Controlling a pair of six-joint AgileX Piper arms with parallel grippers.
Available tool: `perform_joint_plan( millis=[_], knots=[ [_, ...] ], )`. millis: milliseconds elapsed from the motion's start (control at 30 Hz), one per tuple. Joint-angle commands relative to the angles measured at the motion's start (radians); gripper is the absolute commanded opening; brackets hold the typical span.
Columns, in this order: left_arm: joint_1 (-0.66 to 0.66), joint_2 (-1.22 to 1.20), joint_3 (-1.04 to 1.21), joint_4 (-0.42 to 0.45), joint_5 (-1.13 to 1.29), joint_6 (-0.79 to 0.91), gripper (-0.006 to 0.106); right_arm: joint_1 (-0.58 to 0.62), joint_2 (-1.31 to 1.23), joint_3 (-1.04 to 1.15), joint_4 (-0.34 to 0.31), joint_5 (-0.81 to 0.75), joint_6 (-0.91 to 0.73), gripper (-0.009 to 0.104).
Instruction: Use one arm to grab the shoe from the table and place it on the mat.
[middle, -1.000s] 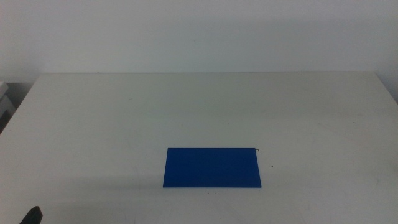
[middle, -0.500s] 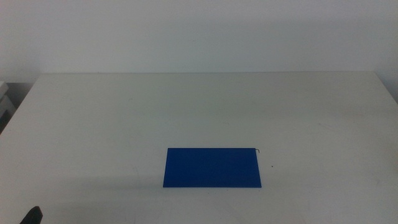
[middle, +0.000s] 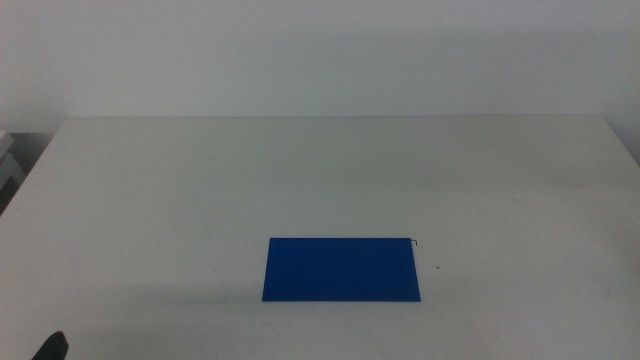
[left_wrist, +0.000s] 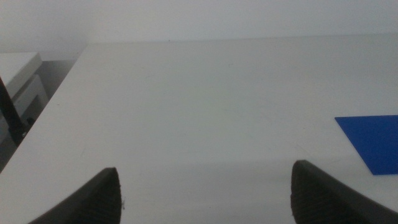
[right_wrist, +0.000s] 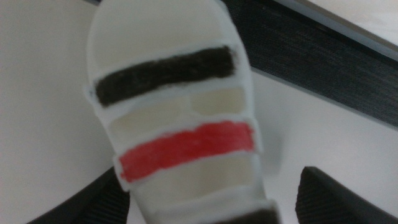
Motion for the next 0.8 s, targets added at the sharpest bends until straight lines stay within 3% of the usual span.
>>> perform_joint_plan(
  millis=[0,167,433,767],
  knots=[
    [-0.004,-0.013,0.007,-0.008,-0.08,-0.005,0.094,-0.006,-0.04,-0.029,-0.006,-0.008,-0.017,0.087],
    [-0.004,-0.013,0.007,-0.008,-0.08,-0.005,0.094,-0.006,-0.04,-0.03,0.012,-0.027,-0.052,0.063],
    [-0.004,-0.013,0.007,-0.008,-0.08,-0.005,0.094,0.014,-0.04,-0.03,0.033,0.021,-0.075,-0.004],
    [-0.004,-0.013,0.007,-0.008,-0.08,-0.005,0.094,0.227,-0.113,-0.084,-0.033,0.102,0.058,-0.004]
  ],
)
